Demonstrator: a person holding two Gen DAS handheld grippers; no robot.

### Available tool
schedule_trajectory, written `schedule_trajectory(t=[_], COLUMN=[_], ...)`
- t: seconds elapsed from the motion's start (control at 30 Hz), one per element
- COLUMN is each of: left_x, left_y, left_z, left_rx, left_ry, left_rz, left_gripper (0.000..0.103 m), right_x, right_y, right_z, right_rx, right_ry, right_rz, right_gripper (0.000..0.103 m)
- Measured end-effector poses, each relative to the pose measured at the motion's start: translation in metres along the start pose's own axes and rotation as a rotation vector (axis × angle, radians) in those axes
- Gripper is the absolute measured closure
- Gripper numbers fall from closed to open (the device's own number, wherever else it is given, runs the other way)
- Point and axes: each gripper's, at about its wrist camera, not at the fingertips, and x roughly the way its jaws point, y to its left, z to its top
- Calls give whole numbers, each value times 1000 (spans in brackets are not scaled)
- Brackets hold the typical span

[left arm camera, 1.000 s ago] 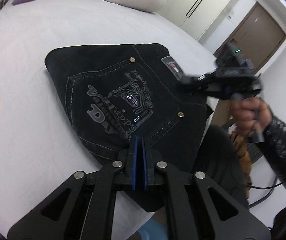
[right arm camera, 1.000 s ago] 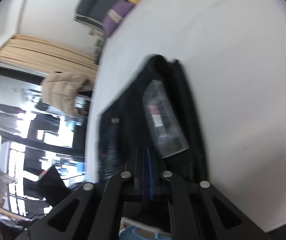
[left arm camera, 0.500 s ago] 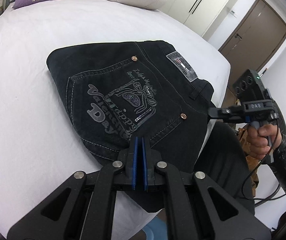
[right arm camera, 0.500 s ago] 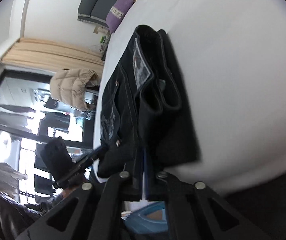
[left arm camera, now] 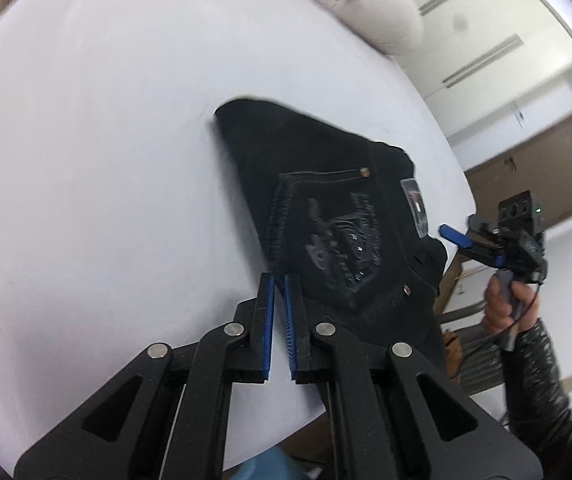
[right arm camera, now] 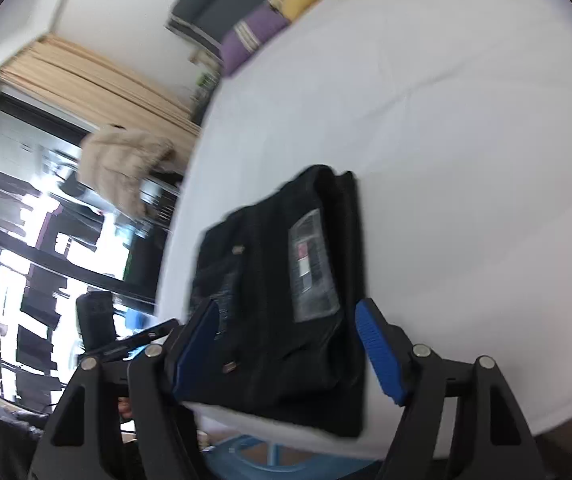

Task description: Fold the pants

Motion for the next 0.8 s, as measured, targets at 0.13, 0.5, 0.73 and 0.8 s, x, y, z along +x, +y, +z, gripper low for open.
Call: schedule_trajectory(t=[0.13, 0.5, 0.73, 0.8], left_x=[17, -7, 28, 35], left_y=[6, 32, 13, 8], left_z=[8, 4, 14, 17], left_rx=[-67, -242, -199, -184], left_ry=[31, -85, -3, 13], left_rz=[-33, -132, -183, -182], left_gripper=[98, 3, 5, 5], right_x=[29, 15, 38, 45], right_y=[-16, -43, -38, -38], right_z=[12, 16, 29, 29], right_rx=[22, 49, 9, 7], right_ry=[93, 79, 147, 178], right_rz=[-73, -57, -4, 20], right_gripper=[29, 11, 25, 30])
